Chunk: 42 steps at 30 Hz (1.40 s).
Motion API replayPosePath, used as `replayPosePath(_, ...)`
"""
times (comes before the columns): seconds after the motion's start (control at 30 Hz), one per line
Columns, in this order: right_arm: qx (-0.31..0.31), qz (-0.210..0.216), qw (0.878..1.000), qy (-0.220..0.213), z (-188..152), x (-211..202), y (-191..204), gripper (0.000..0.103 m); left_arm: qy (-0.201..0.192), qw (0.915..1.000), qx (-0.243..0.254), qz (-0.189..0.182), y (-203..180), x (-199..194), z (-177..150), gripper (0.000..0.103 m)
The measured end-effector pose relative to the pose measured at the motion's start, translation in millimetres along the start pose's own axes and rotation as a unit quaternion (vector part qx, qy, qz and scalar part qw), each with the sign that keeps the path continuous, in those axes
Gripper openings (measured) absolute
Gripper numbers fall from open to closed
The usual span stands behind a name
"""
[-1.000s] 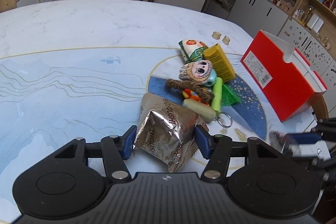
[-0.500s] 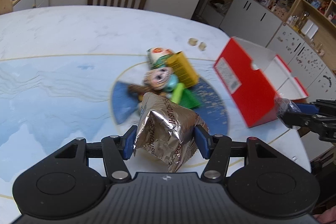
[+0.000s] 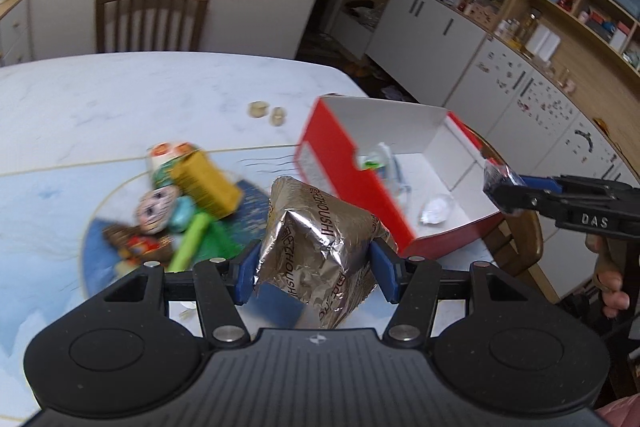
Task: Organize objects
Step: 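Carry the foil packet and screw bag into the red box with both grippers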
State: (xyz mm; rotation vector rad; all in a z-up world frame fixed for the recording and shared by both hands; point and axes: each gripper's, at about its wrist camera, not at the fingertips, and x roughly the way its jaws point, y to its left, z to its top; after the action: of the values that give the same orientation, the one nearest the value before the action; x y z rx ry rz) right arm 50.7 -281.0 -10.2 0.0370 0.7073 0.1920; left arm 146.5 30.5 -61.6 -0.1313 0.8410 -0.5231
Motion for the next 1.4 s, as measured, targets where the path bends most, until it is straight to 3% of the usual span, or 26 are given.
replayPosePath(0.5, 0.000, -0.041, 0.999, 0.007, 4.2, 20.2, -90.5, 0.039, 0.016, 0.9982, 0.052, -0.025, -99.0, 78.1, 52.4, 0.057)
replayPosePath(0.83, 0.006, -0.021, 0.999, 0.049, 25.4, 64.5, -133.0, 0.039, 0.057, 0.9939, 0.093, -0.016, -141.1, 141.1, 60.3, 0.057)
replayPosePath(1.4, -0.011, -0.002, 0.987, 0.161, 38.9, 154.0, -134.9, 0.039, 0.122, 0.9829, 0.136, 0.017, -169.9, 218.8, 63.4, 0.057)
